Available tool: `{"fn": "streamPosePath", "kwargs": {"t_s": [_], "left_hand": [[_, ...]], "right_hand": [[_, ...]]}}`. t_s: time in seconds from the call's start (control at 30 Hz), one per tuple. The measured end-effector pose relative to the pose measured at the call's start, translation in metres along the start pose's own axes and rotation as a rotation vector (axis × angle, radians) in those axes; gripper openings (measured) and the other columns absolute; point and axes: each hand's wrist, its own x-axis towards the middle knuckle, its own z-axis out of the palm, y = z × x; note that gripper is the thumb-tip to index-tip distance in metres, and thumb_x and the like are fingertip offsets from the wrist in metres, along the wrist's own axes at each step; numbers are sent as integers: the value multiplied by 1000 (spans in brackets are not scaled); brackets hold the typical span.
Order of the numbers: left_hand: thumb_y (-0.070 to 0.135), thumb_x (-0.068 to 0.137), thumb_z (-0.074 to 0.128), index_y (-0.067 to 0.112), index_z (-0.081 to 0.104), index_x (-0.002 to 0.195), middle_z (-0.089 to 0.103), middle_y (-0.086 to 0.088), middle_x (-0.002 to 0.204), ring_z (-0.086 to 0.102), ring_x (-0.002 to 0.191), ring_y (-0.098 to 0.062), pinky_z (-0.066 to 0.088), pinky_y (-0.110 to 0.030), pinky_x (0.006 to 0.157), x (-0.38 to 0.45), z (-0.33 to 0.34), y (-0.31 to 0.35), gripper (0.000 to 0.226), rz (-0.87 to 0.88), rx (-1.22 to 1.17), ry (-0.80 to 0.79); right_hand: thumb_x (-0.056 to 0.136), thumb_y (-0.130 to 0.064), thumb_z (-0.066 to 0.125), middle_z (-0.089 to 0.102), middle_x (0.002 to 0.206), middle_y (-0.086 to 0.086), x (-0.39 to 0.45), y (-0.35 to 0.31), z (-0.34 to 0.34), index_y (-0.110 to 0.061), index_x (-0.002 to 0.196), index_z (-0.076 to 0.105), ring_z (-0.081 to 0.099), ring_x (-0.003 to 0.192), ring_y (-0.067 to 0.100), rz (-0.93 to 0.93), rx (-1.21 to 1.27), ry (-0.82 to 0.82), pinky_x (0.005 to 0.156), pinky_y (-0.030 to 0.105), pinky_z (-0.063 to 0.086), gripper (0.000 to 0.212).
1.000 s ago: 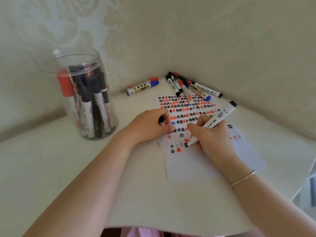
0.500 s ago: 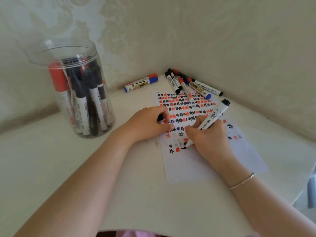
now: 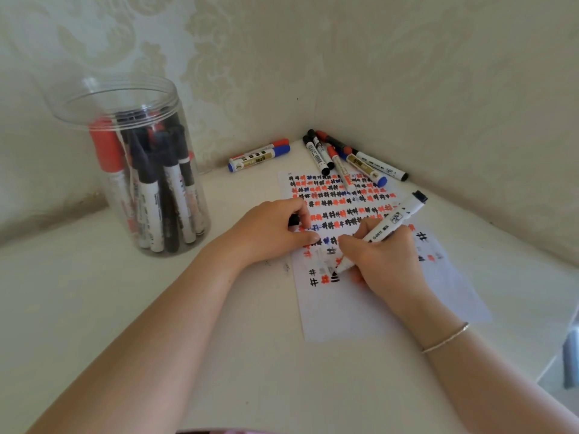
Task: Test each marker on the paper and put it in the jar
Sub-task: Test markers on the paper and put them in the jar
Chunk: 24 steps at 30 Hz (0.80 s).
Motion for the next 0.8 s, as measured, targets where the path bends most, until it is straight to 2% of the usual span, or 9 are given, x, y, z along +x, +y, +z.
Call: {"fn": "streamPosePath", "kwargs": {"t_s": [0.07,0.2,0.33,0.43,0.5,0.6,0.67,0.7,0.8], "left_hand": [[38,86,66,26,57,92,53,17,76,47,67,-1,34,-19,60,-1,-1,1,17,2,1,1],[38,85,67,26,57,92,51,17,73,46,64,0,33,-19,59,-1,-1,2,17,-2,-6,3],[39,84,67,27,57,91,54,16,78,49,68,-1,36,-20,61,-1,-1,1,18,-17,-11,7],[39,85,67,26,56,92,53,16,76,48,67,-1,35,-20,60,-1,-1,3,18,-11,-11,6],[38,85,67,25,56,92,51,16,71,45,63,-1,33,-20,58,-2,-1,3,18,-8,-9,5],[35,89,63,23,56,95,53,11,74,46,65,-4,36,-20,60,-3,0,4,14,-5,-65,39],[25,96,51,22,58,102,58,7,96,51,84,-4,40,-18,70,-4,-2,5,9,-32,-245,82],[20,97,45,23,58,105,57,7,107,51,92,-2,39,-17,75,-4,-4,6,16,-43,-342,92],[8,96,42,28,62,112,53,12,120,47,103,7,37,-11,85,-5,-8,11,32,0,-463,39]], "right_hand": [[77,0,63,54,59,21,0,1,1,11,68,48,47,38,17,-18,-27,-5,37,21,40,21],[75,0,62,43,58,14,1,2,0,-3,62,47,40,48,20,-32,-59,-11,43,24,36,21],[76,1,61,47,59,15,1,1,0,8,66,46,43,47,20,-20,-30,24,40,23,36,20],[76,-1,62,37,57,9,2,3,2,-6,60,39,34,54,19,-38,-64,16,47,25,31,28],[76,-1,62,37,58,10,2,3,1,-8,61,40,34,53,19,-42,-66,-3,47,25,31,28],[81,-5,68,51,54,14,3,2,-5,-1,68,52,43,37,13,-29,192,17,38,20,37,21],[84,-16,71,53,50,10,5,1,-11,-3,71,55,43,35,14,-34,391,45,36,21,37,24],[83,-19,71,53,50,8,7,0,-14,-5,72,56,44,36,14,-31,464,49,37,21,38,23],[78,-15,71,64,68,8,8,-5,-16,-5,79,62,59,54,15,-11,701,-14,54,22,52,13]]}}
